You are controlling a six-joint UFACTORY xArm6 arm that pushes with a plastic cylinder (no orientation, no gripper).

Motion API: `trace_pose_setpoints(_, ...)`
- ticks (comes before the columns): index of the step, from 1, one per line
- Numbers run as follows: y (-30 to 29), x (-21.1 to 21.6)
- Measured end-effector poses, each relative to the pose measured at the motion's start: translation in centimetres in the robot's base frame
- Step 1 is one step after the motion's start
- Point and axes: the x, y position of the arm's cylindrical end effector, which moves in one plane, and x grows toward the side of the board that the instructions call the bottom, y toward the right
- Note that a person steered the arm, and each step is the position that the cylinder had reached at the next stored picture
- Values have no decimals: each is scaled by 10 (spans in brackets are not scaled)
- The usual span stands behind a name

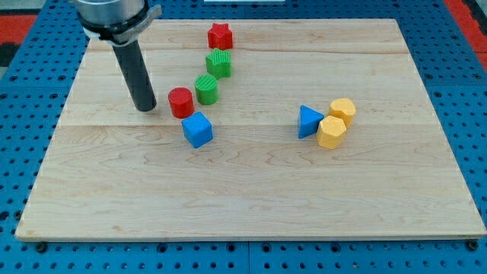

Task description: Move the red circle above the blue cube

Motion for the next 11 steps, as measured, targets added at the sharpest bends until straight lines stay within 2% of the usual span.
trace_pose_setpoints(1, 39, -9)
trace_pose_setpoints(2, 63, 10)
trace_pose_setpoints(3, 17, 5)
trace_pose_setpoints(4, 47, 38)
trace_pose_setpoints(5, 102, 44)
trace_pose_setpoints(6, 85, 43)
trace_pose_setpoints(7, 37, 47)
trace_pose_setpoints(9, 142, 46)
trace_pose_setpoints(10, 153, 46)
trace_pose_setpoints(11, 163, 8)
